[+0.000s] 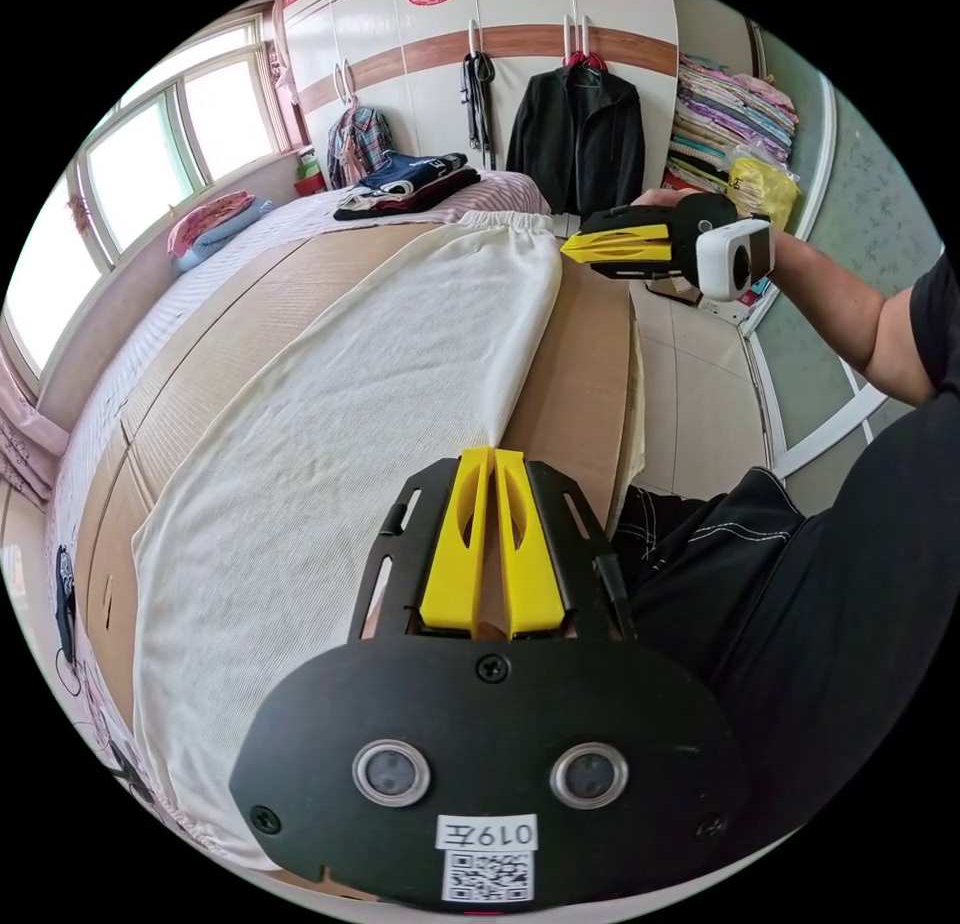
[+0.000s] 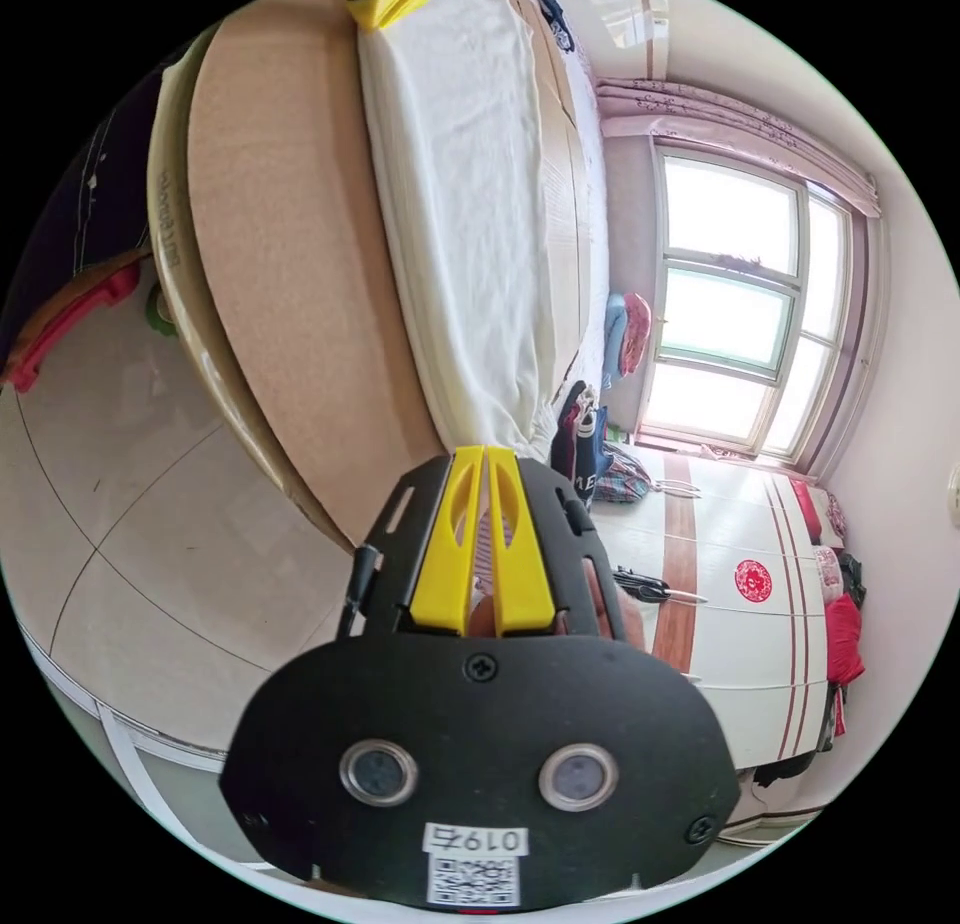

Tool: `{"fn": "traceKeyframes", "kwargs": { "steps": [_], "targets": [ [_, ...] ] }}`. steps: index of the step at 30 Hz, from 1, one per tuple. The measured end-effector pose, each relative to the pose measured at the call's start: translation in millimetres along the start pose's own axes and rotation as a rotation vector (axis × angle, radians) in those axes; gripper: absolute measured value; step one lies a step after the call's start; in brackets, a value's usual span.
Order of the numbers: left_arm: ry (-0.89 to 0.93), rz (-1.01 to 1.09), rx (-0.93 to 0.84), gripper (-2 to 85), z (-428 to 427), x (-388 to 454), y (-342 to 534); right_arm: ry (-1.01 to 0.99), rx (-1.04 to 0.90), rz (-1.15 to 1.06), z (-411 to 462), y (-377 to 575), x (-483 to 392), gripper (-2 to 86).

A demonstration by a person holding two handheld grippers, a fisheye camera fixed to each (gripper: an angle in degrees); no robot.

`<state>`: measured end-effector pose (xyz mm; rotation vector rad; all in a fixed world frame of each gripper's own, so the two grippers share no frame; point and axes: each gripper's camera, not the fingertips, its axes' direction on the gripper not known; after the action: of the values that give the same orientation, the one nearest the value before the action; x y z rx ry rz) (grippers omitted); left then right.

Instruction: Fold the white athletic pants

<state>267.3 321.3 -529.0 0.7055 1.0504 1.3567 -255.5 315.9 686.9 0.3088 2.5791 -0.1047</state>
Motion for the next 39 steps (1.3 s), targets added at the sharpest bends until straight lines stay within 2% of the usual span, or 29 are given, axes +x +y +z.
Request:
{"fn": "traceKeyframes", "kwargs": {
  "steps": [2, 15, 20, 39],
  "targets": [
    [0.006, -0.007, 0.004, 0.7, -1, -1, 2, -0.035, -0.001, 0.002, 1, -3, 2, 5.5],
    [-0.006, 0.005, 0.000, 0.6, -8, -1, 7, 0.076, -0.068, -0.132, 26, -19, 4, 6.3],
    [-0.002, 0.000, 0.001, 0.8, -12, -2, 11, 0.085, -0.090, -0.260, 24, -34, 5, 0.0],
    [0.029, -0.006, 0.017, 0.8, -35, -1, 35, 0.129, -0.153, -0.278, 15, -60, 20, -0.9]
  ]
}}
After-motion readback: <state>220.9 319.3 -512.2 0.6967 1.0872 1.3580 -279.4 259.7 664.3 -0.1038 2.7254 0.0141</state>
